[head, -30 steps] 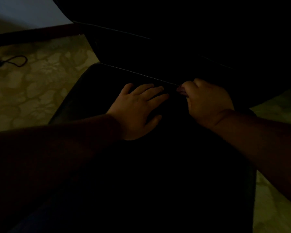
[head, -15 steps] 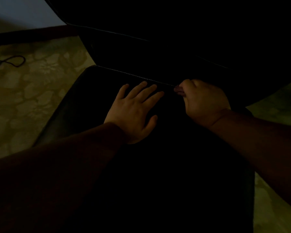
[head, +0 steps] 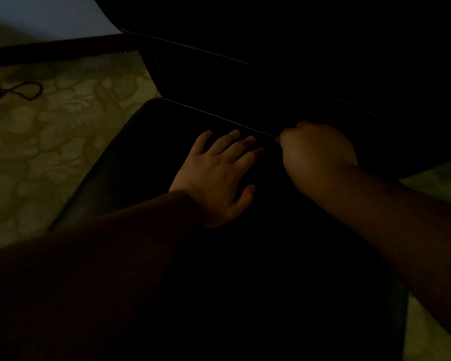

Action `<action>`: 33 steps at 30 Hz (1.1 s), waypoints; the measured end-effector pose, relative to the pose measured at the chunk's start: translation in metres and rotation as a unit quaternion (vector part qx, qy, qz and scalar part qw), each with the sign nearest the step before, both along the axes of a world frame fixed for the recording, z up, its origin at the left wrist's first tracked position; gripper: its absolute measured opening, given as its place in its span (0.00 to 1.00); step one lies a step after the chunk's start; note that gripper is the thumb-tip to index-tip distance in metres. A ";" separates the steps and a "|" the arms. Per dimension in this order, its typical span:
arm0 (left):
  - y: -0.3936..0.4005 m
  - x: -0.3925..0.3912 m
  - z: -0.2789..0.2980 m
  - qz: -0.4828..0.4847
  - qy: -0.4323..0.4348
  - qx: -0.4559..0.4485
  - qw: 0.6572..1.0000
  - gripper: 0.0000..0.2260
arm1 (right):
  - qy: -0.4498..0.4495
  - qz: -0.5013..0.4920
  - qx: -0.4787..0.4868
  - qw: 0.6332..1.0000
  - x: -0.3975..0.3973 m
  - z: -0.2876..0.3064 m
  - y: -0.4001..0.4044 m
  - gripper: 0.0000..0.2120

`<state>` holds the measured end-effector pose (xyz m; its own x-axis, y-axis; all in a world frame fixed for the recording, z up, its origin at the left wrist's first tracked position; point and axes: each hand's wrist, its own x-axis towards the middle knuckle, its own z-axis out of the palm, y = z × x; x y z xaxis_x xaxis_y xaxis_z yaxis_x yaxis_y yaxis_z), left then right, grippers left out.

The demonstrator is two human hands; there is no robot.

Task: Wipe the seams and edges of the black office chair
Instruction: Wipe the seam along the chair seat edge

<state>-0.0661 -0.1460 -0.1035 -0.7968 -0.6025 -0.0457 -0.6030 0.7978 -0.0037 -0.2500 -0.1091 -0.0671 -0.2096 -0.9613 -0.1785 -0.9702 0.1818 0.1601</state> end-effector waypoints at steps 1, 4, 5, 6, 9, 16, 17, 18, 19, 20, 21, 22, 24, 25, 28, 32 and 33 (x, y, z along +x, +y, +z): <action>0.000 0.001 -0.001 -0.001 0.000 -0.003 1.000 0.32 | -0.004 0.008 0.002 1.000 0.000 0.002 0.004 0.11; 0.001 0.001 -0.004 -0.007 0.007 -0.005 1.000 0.32 | -0.010 0.044 0.011 0.999 -0.006 0.008 0.029 0.10; 0.000 0.001 -0.005 -0.009 0.010 -0.005 1.000 0.33 | -0.012 0.045 0.012 0.999 -0.007 0.009 0.034 0.10; 0.000 0.001 -0.005 -0.010 0.012 -0.004 1.000 0.33 | -0.014 0.042 0.009 0.999 -0.008 0.009 0.034 0.10; -0.001 0.000 -0.006 -0.009 0.016 -0.002 1.000 0.33 | -0.016 0.029 0.002 0.999 -0.005 0.006 0.018 0.10; 0.000 0.002 -0.003 0.002 0.042 0.010 0.999 0.34 | -0.027 0.012 -0.029 0.999 0.000 0.002 0.008 0.12; 0.001 0.003 -0.004 0.002 0.043 0.010 0.999 0.34 | -0.025 0.024 -0.025 0.999 -0.001 0.003 0.013 0.11; 0.001 0.003 -0.005 -0.001 0.043 0.010 0.999 0.34 | -0.023 0.036 -0.017 0.999 -0.002 0.005 0.018 0.10; 0.001 0.003 -0.006 -0.004 0.042 0.009 0.999 0.34 | -0.022 0.045 -0.009 0.999 -0.002 0.006 0.021 0.10; 0.000 0.003 -0.006 -0.005 0.041 0.006 0.999 0.34 | -0.025 0.049 -0.003 0.998 -0.001 0.006 0.021 0.09; 0.000 0.003 -0.007 -0.003 0.041 0.003 0.999 0.34 | -0.029 0.045 0.001 0.999 -0.001 0.006 0.019 0.09; 0.000 0.003 -0.007 0.000 0.043 0.000 0.999 0.34 | -0.033 0.037 0.003 0.999 0.000 0.005 0.014 0.10; 0.000 0.002 -0.007 0.000 0.048 0.003 0.999 0.33 | -0.035 0.022 -0.005 0.999 0.004 0.002 0.002 0.10; 0.000 0.002 -0.008 -0.002 0.051 0.004 0.999 0.33 | -0.036 0.018 -0.013 0.999 0.006 0.000 -0.002 0.10; 0.000 0.002 -0.008 0.000 0.057 0.000 0.998 0.33 | -0.040 0.026 -0.032 0.998 0.007 -0.001 -0.003 0.09; 0.002 0.003 -0.008 0.024 0.060 -0.007 0.998 0.34 | -0.022 0.086 -0.022 0.996 -0.003 0.006 0.011 0.10; 0.001 0.003 -0.009 0.027 0.062 -0.007 0.998 0.34 | -0.019 0.100 -0.014 0.995 -0.005 0.006 0.012 0.09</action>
